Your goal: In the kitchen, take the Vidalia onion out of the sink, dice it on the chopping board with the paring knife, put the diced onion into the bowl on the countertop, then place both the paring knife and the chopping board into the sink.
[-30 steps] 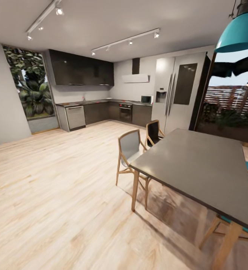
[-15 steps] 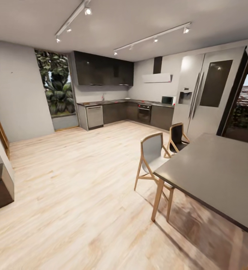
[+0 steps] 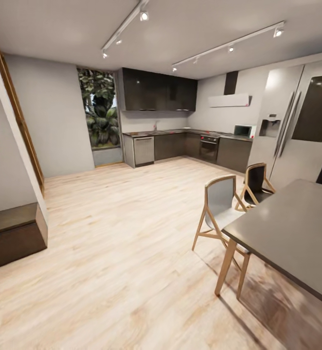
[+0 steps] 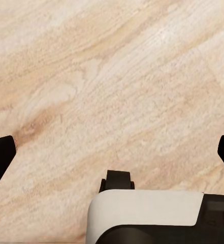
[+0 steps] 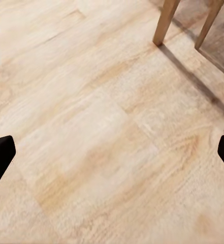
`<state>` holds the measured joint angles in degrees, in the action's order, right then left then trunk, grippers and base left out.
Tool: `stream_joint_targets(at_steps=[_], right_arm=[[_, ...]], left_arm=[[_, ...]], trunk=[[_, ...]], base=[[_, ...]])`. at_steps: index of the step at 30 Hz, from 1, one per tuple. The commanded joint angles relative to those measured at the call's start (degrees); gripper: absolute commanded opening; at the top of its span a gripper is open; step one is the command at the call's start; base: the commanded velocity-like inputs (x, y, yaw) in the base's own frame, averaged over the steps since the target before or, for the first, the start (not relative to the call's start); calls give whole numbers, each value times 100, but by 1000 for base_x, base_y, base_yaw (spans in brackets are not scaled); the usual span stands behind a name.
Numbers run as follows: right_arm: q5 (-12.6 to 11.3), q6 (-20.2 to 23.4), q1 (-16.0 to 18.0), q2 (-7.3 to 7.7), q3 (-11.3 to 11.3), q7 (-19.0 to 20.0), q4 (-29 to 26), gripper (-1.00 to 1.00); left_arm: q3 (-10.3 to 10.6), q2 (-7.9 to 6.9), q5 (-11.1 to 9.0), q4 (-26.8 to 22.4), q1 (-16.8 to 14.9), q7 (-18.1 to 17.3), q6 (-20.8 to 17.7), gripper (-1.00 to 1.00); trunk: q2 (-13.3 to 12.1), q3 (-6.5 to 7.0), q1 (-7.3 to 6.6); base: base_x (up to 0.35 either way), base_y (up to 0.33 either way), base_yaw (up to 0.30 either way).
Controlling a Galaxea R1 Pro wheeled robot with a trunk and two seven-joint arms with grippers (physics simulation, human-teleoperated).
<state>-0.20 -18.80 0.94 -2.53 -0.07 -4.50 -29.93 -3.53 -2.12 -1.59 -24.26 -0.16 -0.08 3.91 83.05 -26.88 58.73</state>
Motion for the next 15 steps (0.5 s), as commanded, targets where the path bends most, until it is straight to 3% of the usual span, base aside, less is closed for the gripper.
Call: stream_joint_targets(at_steps=[1, 12, 15], right_arm=[[0, -14, 2, -2, 0, -16, 0, 100], [1, -18, 2, -2, -1, -16, -4, 100], [-2, -18, 2, 0, -2, -16, -4, 100]], left_arm=[[-7, 1, -17, 0, -2, -1, 13, 100], [-15, 1, -17, 8, -2, 1, 13, 100], [-16, 1, -17, 9, -2, 3, 13, 100]], trunk=[[3, -5, 0], [3, -5, 0], [3, -5, 0]], base=[[1, 0, 281], [0, 0, 281], [137, 0, 186]])
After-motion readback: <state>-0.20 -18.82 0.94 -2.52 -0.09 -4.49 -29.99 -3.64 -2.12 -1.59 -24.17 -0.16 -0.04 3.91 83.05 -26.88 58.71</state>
